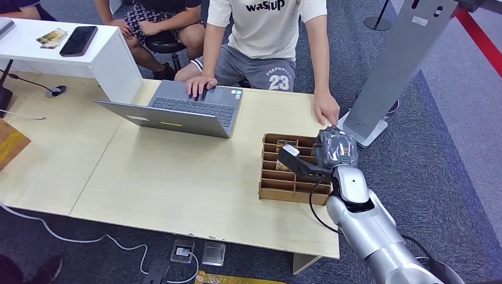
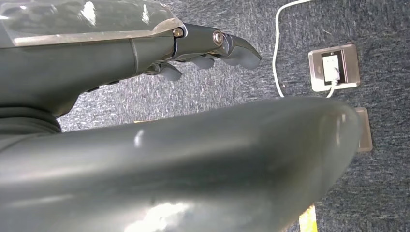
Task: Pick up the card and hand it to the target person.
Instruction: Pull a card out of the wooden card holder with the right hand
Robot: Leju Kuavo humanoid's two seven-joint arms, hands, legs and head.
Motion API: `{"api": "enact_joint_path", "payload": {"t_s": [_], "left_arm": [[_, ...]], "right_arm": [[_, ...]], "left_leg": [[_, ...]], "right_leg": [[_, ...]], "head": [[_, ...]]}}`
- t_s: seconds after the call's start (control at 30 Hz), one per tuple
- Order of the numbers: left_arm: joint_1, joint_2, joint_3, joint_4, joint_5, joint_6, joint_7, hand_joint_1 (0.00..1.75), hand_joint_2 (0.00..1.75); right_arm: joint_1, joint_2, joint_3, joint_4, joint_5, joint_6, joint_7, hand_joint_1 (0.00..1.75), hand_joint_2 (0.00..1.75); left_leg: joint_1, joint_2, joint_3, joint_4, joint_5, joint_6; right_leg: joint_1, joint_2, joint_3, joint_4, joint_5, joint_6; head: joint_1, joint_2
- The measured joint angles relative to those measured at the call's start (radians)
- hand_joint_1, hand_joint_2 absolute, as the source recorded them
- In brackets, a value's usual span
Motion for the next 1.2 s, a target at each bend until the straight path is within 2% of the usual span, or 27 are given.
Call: {"api": "enact_joint_path", "payload": {"t_s": [0.3,0.53,1.2], "left_arm": [[0.000,0.000,0.000,0.000,0.000,0.000,-0.006,0.00,0.00],[0.000,0.000,0.000,0.000,0.000,-0.001,-0.007,0.00,0.00],[0.000,0.000,0.000,0.000,0.000,-0.002,-0.010,0.00,0.00]], "right_arm": [[0.002,0.001,0.000,0.000,0.018,-0.001,0.012,1.31,1.75],[0.004,0.001,0.000,-0.001,0.023,-0.002,0.012,1.65,1.75],[0.042,-0.005,-0.019,-0.062,0.060,-0.007,0.013,1.64,1.75]], "left_leg": [[0.000,0.000,0.000,0.000,0.000,0.000],[0.000,0.000,0.000,0.000,0.000,0.000],[0.000,0.000,-0.001,0.000,0.000,0.000]], "right_leg": [[0.000,0.000,0.000,0.000,0.000,0.000],[0.000,0.000,0.000,0.000,0.000,0.000],[0.000,0.000,-0.002,0.000,0.000,0.000]], "head": [[0.000,0.000],[0.000,0.000],[0.000,0.000]]}}
